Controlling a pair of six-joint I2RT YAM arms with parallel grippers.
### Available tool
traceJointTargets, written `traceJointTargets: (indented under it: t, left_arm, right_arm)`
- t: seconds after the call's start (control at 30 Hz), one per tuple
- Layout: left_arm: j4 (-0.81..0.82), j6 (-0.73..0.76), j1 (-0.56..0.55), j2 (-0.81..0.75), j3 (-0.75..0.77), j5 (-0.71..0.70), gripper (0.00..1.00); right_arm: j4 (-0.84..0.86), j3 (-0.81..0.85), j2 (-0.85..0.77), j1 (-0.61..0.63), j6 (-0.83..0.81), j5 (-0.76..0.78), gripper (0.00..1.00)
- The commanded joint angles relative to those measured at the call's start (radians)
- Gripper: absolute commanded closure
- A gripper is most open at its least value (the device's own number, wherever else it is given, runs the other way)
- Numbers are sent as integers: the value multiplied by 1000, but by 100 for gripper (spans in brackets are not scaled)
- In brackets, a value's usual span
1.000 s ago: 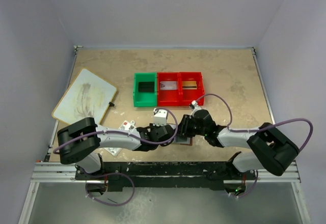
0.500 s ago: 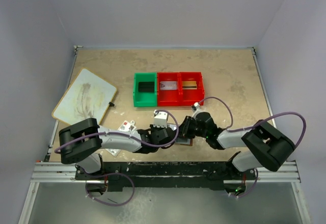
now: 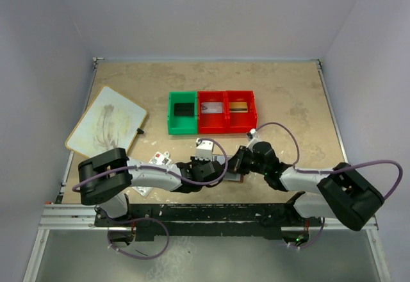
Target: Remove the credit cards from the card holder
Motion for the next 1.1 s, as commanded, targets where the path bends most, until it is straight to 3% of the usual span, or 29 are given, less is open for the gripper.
traceJointTargets:
  t: [0.0, 0.23, 0.4, 0.6, 0.77, 1.0, 1.07]
  left_arm:
    - [-55, -32, -6, 70, -12, 109, 100]
    - [-60, -29, -7, 59, 4, 96, 100]
    - [-72, 8, -8, -30, 42, 46, 94]
    - [-30, 84, 15, -127, 115, 34, 77]
    - [58, 129, 26, -69, 156, 116, 83]
    - [22, 76, 27, 59, 177, 126, 100]
    - [28, 70, 27, 61, 159, 122, 100]
  right_arm:
    - [-48, -33, -56, -59, -56, -42, 100]
    - [-80, -33, -66, -79, -90, -60, 100]
    - [-49, -40, -30, -79, -79, -48, 100]
    - [-69, -9, -1, -78, -120, -49, 100]
    - [-159, 16, -26, -78, -153, 5, 100]
    - [-151, 3, -69, -79, -156, 1, 98]
    - [-147, 0, -68, -79, -154, -1, 98]
